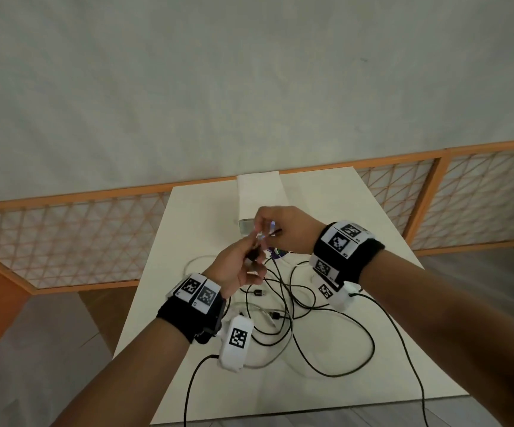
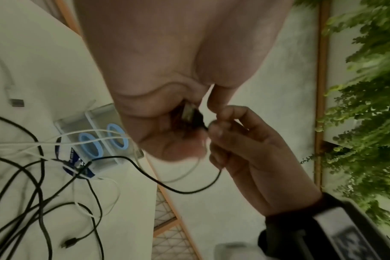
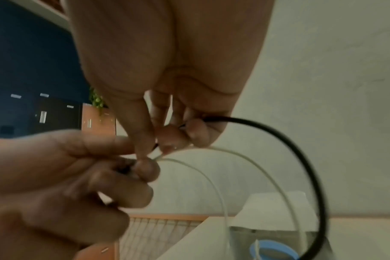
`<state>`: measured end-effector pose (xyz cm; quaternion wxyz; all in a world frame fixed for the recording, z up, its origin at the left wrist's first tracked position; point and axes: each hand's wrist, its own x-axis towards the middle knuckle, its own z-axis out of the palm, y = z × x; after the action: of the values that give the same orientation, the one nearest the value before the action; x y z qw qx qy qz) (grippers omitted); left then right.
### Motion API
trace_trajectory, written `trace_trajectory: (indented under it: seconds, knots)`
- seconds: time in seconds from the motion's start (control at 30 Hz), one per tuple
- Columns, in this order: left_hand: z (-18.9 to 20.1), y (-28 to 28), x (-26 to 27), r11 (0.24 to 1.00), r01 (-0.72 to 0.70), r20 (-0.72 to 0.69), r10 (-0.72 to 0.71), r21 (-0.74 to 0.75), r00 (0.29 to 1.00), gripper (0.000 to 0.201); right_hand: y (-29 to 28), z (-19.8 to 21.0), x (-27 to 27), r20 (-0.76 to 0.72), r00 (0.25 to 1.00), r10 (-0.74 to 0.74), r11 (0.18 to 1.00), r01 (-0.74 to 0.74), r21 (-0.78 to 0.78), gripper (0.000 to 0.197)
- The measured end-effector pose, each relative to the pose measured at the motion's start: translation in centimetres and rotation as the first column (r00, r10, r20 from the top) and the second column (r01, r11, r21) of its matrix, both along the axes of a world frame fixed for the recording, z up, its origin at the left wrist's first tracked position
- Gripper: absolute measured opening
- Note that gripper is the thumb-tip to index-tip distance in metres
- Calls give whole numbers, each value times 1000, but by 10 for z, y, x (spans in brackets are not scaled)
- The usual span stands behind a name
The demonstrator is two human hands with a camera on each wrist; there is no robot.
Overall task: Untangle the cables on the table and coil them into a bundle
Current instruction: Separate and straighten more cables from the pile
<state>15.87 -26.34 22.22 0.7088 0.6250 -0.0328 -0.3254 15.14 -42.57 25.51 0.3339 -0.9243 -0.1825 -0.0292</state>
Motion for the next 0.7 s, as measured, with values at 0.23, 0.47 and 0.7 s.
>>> trace_trajectory:
  seconds: [0.23, 0.47, 0.7]
  knots:
    - [27, 3, 17, 998, -20, 206, 33, -65, 978, 32, -27, -30, 2, -270, 955, -119, 984, 150, 99, 16]
    - [99, 9, 35, 873, 6, 178, 93, -487, 980, 35, -28, -146, -16, -593, 701, -397, 809, 572, 134, 37]
    - [99, 27, 45, 924, -85, 220, 177, -373, 959, 35, -66, -117, 8, -653, 475, -590, 509, 846, 155, 52]
